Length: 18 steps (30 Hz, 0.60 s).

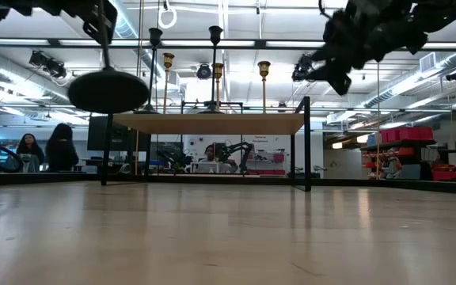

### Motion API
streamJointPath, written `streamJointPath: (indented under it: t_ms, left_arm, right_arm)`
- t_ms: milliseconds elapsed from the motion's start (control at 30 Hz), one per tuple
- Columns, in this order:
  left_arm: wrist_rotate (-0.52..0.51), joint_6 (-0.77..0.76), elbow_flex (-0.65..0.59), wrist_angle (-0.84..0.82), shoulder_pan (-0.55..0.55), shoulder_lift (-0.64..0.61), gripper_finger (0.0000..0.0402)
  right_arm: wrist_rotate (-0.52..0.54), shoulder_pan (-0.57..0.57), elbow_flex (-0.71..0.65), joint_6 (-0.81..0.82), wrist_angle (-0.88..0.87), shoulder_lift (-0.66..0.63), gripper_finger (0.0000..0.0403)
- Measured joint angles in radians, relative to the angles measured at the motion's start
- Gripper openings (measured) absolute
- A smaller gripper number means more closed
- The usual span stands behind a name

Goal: Pick & Place candle stick holders
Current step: Put the black candle holder aligned with the other black candle holders on the shelf

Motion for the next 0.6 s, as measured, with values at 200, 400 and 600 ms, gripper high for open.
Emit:
streamJointPath:
  t_ms: [200, 400, 600]
  left_arm:
    - [0.1, -0.032, 0.023, -0.036, 0.099, 0.0, 0.0007]
    - [0.127, -0.044, 0.173, -0.293, 0.166, 0.0, 0.0005]
    - [0.125, -0.044, 0.327, -0.489, 0.216, 0.001, 0.0006]
  right_arm:
    - [-0.012, 0.136, 0.0, 0.005, 0.183, 0.002, 0.0194]
    - [0.039, 0.347, 0.001, -0.064, 0.378, 0.054, 0.0194]
    - [0.319, 0.504, 0.001, -0.134, 0.581, 0.188, 0.0194]
